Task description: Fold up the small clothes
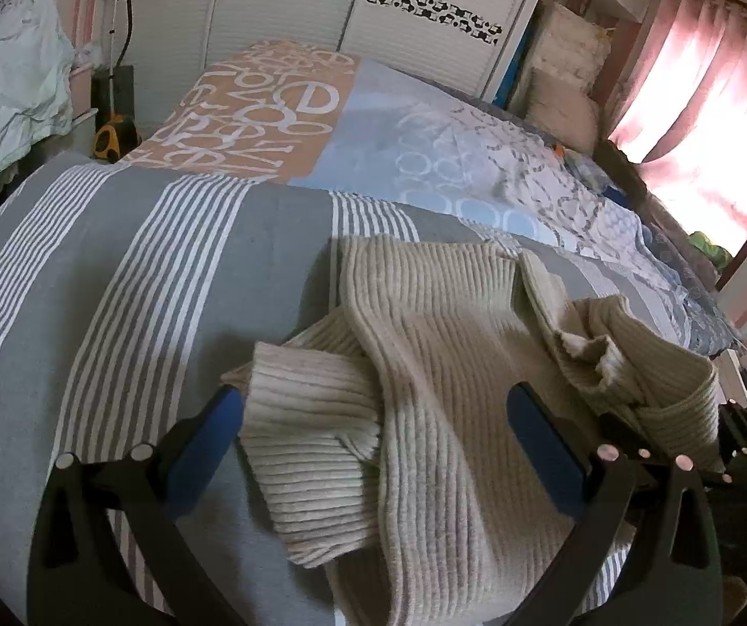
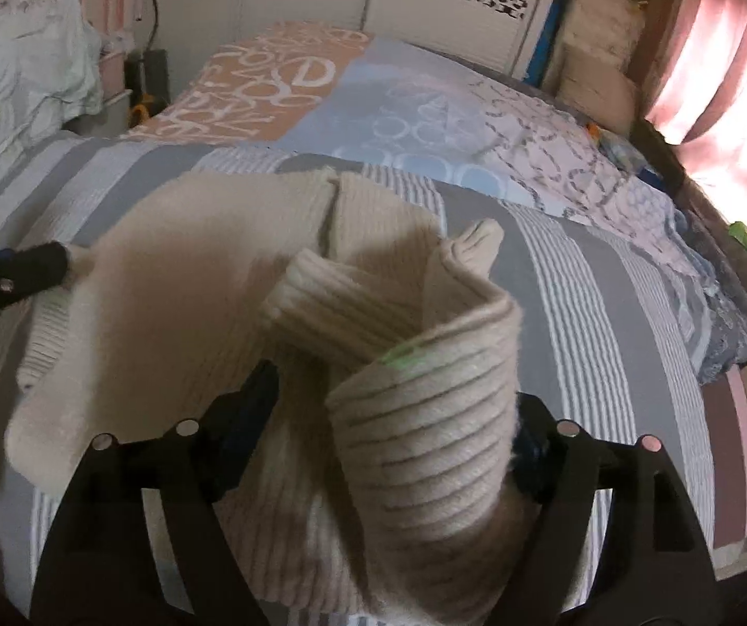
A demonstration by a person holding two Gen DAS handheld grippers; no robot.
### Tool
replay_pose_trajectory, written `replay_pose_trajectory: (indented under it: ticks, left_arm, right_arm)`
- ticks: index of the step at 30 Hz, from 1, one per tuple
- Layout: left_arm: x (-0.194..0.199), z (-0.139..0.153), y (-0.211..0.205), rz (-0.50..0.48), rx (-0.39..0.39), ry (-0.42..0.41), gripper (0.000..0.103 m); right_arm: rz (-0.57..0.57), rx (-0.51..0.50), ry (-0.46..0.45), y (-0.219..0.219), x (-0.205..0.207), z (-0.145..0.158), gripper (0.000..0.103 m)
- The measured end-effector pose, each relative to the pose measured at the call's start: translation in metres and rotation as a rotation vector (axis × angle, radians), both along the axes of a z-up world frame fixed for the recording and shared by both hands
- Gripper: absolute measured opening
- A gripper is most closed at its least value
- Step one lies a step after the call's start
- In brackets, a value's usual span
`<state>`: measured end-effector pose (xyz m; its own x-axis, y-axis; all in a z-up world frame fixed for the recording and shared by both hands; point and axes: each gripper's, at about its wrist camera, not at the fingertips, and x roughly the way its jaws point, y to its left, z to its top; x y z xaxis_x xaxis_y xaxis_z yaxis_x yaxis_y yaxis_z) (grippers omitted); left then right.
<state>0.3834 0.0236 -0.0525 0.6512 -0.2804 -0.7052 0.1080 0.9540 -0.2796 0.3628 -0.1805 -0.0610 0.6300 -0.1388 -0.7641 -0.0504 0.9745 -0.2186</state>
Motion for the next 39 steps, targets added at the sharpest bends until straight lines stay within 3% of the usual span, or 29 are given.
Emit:
replay_pose_trajectory:
  ticks: [3, 5, 7, 14, 19, 26, 32, 39]
  left_arm:
    - [-0.001, 0.0, -0.003, -0.003, 0.001, 0.0, 0.101]
    - [-0.001, 0.0, -0.002, -0.002, -0.004, 0.001, 0.101]
    - [-0.001, 0.001, -0.003, 0.0, -0.002, -0.003, 0.101]
    - [-0.003, 0.009, 0.005, 0.018, -0.008, -0.023, 0.101]
    - [-0.007, 0.019, 0.024, 0.05, -0.026, -0.045, 0.101]
    - [-0.007, 0.02, 0.042, 0.082, -0.059, -0.037, 0.101]
    - [-0.01, 0.021, 0.047, 0.079, -0.059, -0.039, 0.101]
    - [-0.011, 0.02, 0.061, 0.088, -0.054, -0.032, 0.101]
  right_arm:
    - [-0.029, -0.038, 0.03, -0.006, 0.003, -0.011, 0.075]
    - [-0.053, -0.017, 0.05, -0.016, 0.005, -0.017, 0.041]
    - [-0.066, 0.063, 0.034, -0.029, 0.003, -0.012, 0.028]
    - [-0.059, 0.264, -0.051, -0.044, -0.008, 0.029, 0.024]
    - [-0.007, 0.363, -0.057, -0.027, -0.004, 0.056, 0.024]
    - [0.0, 0.488, -0.028, -0.007, 0.018, 0.072, 0.024]
    - [0.029, 0.489, -0.028, 0.02, 0.03, 0.084, 0.024]
    - [0.082, 0.46, 0.007, 0.066, 0.033, 0.067, 0.023]
